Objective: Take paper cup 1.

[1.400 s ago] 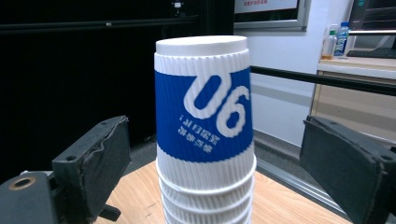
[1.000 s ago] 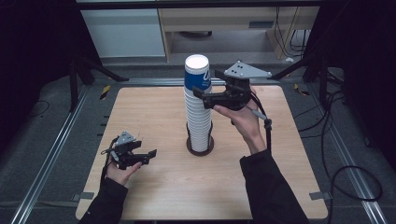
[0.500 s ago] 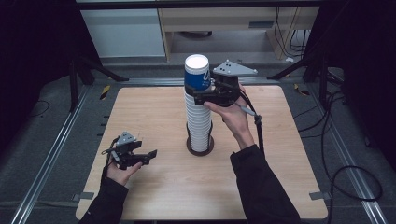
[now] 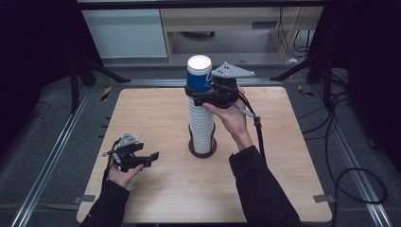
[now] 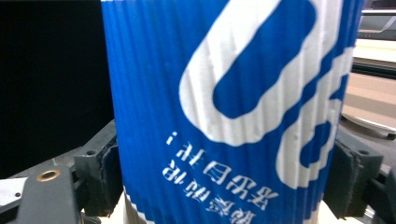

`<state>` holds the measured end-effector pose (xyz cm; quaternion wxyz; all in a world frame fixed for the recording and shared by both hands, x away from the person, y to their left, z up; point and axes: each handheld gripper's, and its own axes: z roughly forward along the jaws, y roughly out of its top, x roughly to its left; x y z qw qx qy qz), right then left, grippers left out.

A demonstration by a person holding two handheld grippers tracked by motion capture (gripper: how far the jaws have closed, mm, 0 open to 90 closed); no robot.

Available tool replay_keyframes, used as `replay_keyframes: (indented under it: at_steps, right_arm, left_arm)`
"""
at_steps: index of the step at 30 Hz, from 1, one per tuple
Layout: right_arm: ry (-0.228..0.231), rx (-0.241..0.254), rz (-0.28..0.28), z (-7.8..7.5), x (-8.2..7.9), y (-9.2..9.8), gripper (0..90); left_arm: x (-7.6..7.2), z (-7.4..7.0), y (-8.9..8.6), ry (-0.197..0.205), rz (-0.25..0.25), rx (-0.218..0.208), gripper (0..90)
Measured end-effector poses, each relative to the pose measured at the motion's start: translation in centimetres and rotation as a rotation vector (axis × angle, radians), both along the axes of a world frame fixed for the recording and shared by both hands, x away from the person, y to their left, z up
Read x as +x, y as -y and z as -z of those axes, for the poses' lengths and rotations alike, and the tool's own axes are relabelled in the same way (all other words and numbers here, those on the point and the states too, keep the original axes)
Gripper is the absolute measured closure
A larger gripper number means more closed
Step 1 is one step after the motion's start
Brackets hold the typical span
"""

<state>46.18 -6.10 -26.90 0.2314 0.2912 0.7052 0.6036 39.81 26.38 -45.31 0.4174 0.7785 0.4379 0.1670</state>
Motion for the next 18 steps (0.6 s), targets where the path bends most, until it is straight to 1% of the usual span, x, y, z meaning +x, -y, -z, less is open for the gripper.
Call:
replay_keyframes:
  at_steps: [3, 5, 6, 7, 12, 13, 15, 18]
  right_arm:
    - [0.006, -0.001, 0.001, -0.1, -0.1, 0.0, 17.3]
    - [0.013, 0.018, -0.004, -0.3, -0.1, 0.2, 17.3]
    - [0.013, 0.018, -0.004, -0.3, -0.1, 0.2, 17.3]
    - [0.022, 0.029, -0.008, -0.7, -0.2, 0.4, 17.4]
    - [0.031, 0.03, -0.011, -1.3, -0.3, 0.5, 18.2]
    - [0.039, 0.038, -0.014, -1.6, -0.4, 0.6, 18.8]
    - [0.04, 0.041, -0.016, -1.7, -0.4, 0.6, 18.9]
    - [0.056, 0.046, -0.016, -2.5, -0.4, 0.8, 19.3]
  left_arm:
    - [0.0, 0.0, 0.0, -0.001, -0.002, -0.001, 18.6]
    - [0.0, 0.0, 0.0, -0.001, -0.003, -0.001, 18.6]
    - [0.0, 0.0, 0.0, -0.001, -0.003, -0.001, 18.5]
    - [0.0, 0.0, -0.1, -0.003, -0.002, -0.001, 18.5]
    - [0.1, 0.0, -0.1, -0.006, -0.002, -0.003, 18.3]
    - [0.0, 0.0, -0.1, -0.005, -0.002, -0.003, 18.3]
    - [0.0, 0.0, -0.1, -0.007, -0.003, -0.004, 18.3]
    - [0.1, 0.0, -0.1, -0.007, -0.006, -0.006, 18.3]
